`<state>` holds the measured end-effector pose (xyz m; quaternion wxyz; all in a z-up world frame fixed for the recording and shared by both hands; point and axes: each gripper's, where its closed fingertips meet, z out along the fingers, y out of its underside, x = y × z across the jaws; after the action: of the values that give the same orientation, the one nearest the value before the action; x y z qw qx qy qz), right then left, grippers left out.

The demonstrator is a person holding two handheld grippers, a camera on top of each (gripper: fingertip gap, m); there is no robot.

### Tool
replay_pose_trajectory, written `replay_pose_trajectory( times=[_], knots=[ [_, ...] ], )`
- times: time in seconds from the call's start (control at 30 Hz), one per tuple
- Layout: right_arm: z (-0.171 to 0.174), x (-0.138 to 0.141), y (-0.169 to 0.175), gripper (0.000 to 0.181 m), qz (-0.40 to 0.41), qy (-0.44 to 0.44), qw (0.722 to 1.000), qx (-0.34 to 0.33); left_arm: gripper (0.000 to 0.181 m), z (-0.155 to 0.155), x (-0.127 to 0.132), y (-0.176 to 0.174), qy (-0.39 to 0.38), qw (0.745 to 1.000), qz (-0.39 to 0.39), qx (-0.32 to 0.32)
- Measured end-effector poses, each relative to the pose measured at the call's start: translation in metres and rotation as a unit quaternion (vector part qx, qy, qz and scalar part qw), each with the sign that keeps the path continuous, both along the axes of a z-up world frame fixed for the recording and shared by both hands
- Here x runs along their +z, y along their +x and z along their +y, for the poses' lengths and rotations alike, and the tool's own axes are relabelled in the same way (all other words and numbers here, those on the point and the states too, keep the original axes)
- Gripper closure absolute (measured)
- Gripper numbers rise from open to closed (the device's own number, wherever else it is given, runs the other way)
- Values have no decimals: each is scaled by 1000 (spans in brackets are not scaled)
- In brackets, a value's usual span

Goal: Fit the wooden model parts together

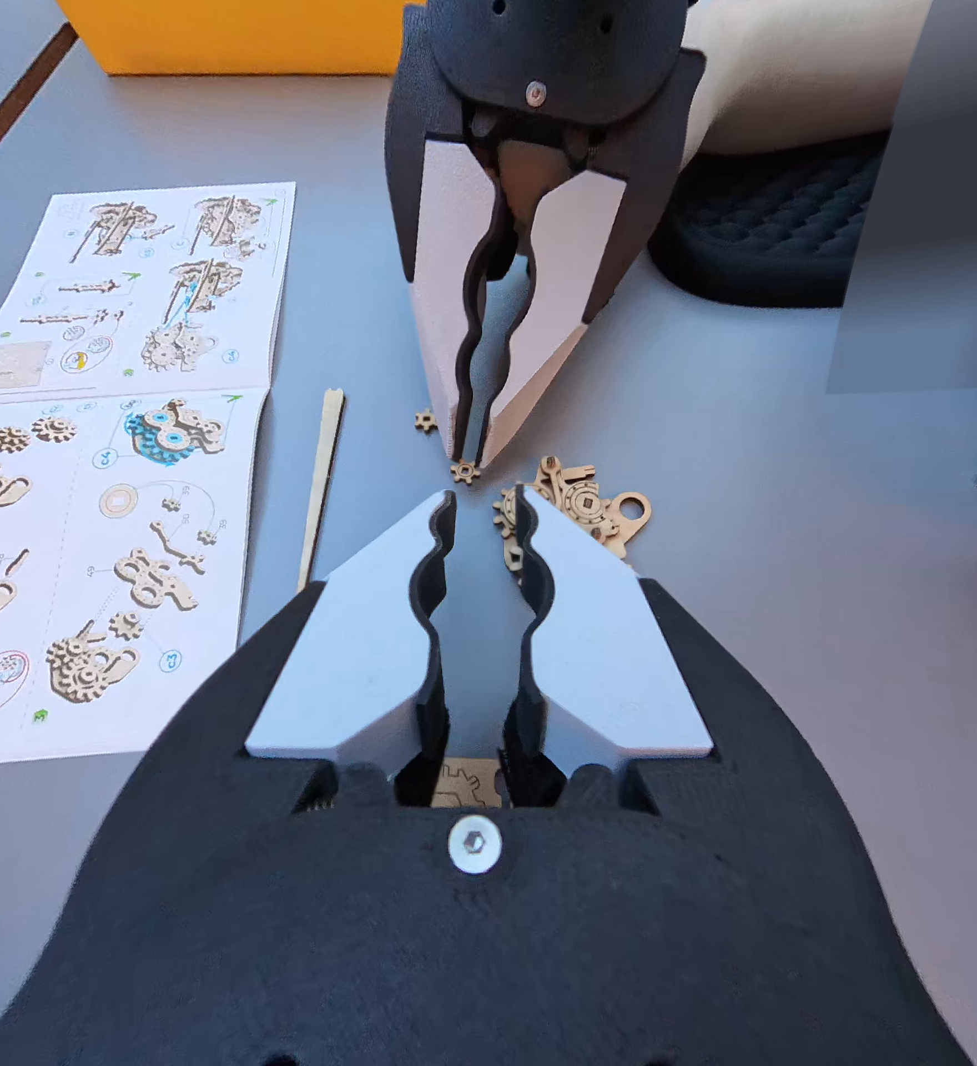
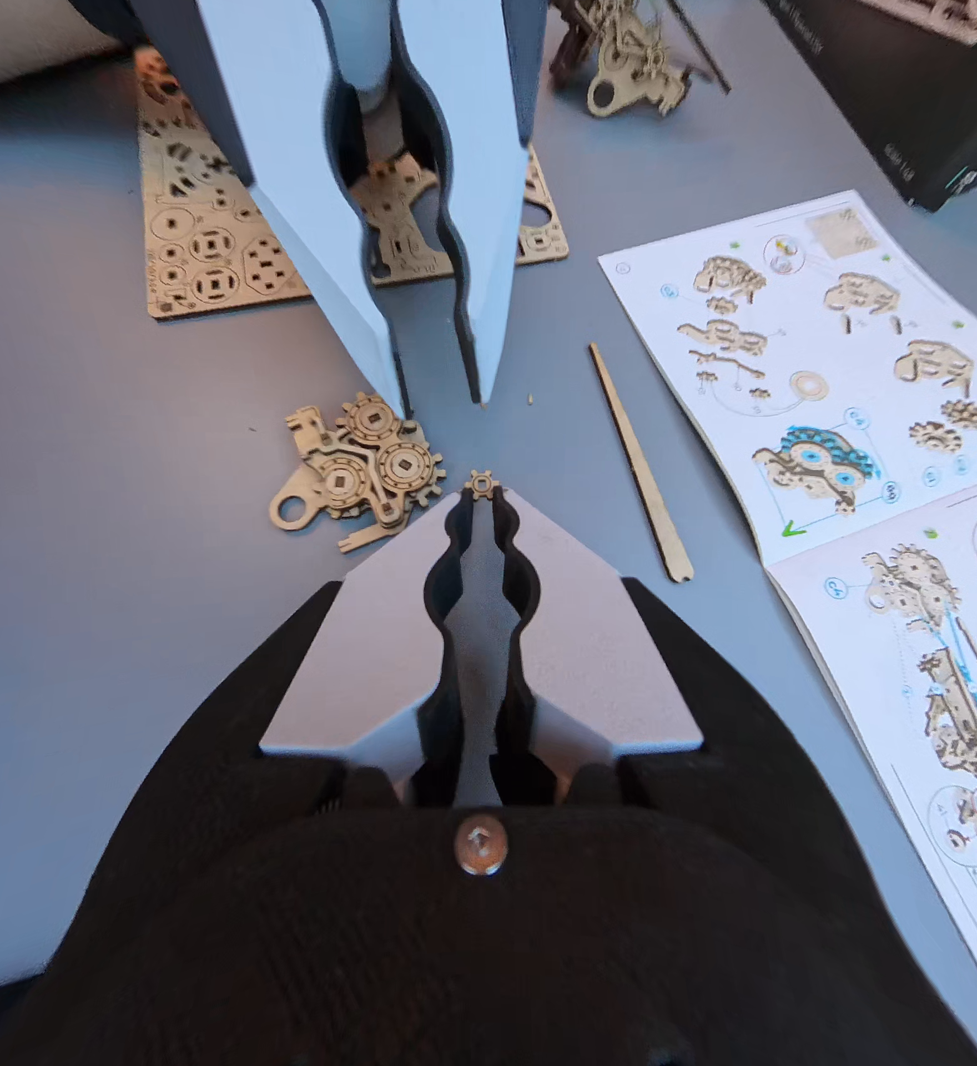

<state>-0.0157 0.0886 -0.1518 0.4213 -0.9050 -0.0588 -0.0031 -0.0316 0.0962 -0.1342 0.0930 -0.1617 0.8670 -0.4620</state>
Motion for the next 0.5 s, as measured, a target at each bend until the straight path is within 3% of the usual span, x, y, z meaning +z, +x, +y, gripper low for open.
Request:
replay_pose_trajectory(
  times=[0.2,0.5],
  knots=[
    [-10,33,-10,175,-42,56,997,22,162,-17,9,-3,-15,999,-25,-16],
    [-10,26,-21,175,-48,38,997,48,169,-24,11,-8,-6,998,-58,-31]
  ],
)
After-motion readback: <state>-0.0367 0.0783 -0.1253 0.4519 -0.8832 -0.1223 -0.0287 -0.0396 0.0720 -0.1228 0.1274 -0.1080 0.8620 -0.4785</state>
